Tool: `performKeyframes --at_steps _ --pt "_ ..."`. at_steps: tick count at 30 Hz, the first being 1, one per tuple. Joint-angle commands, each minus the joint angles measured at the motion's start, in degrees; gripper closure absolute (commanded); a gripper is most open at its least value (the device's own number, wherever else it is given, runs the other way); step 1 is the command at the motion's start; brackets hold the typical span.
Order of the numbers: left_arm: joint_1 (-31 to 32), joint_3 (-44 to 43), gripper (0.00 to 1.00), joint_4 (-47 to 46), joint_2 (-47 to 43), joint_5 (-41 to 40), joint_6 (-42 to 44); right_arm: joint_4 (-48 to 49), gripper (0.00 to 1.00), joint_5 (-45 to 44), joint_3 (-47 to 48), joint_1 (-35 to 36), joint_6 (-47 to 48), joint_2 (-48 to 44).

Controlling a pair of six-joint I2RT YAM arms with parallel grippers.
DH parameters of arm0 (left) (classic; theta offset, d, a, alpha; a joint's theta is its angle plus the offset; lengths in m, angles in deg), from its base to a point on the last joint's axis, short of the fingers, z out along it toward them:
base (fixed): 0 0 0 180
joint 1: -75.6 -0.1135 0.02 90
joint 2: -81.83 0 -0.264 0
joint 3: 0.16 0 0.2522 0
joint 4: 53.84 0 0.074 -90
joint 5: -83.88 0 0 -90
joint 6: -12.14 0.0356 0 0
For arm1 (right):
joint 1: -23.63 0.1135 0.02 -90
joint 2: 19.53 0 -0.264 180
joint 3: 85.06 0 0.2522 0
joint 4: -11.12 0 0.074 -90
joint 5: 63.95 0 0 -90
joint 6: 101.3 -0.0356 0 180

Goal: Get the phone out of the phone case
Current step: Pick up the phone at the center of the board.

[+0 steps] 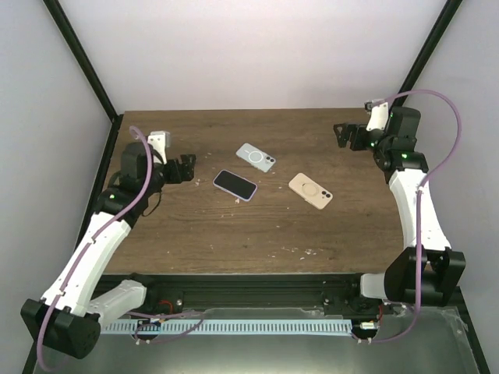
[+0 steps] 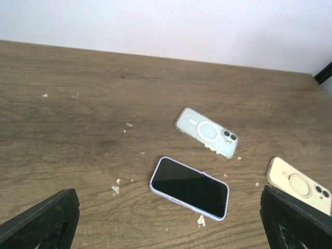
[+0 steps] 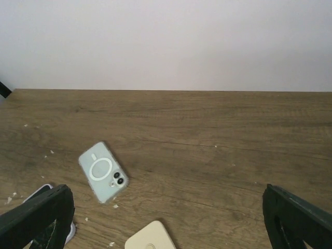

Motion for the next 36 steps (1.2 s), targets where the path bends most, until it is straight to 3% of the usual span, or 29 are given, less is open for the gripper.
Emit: performKeyframes --at_steps 1,8,10,14,19,24,28,36 --pt "-0.4 -0.5 0.03 -1.7 -2.4 1.3 -1.5 -1.3 0.0 3.1 4.7 0.8 -1.8 -0.4" --pt "-0.5 4.5 0.0 -6.4 -4.1 0.7 -0.7 -2.8 0.0 10.3 1.8 0.9 7.8 -0.6" --pt "-0.5 5.6 0.01 -6.5 -2.6 5.8 1.5 -5.9 0.0 12.8 1.7 1.0 11.6 0.2" --pt "1.6 4.8 0.13 -5.8 4.2 18.8 0.1 -14.8 0.0 13.7 2.3 1.1 20.1 3.5" --pt "20.5 -0.9 0.12 1.1 13.3 4.7 1.3 -22.3 0.0 5.3 -0.2 -0.5 28.8 8.3" --pt "31.0 -0.6 0.05 2.8 19.0 0.8 -3.7 -26.6 0.0 4.1 -2.0 -6.4 36.6 12.4" --pt "32.1 4.3 0.02 -1.8 21.1 3.0 -9.5 -29.0 0.0 2.3 -1.9 -6.5 40.0 16.2" --pt "32.1 7.7 0.03 -9.8 24.7 4.8 -15.7 -26.4 0.0 2.1 -0.1 -3.3 38.0 21.9"
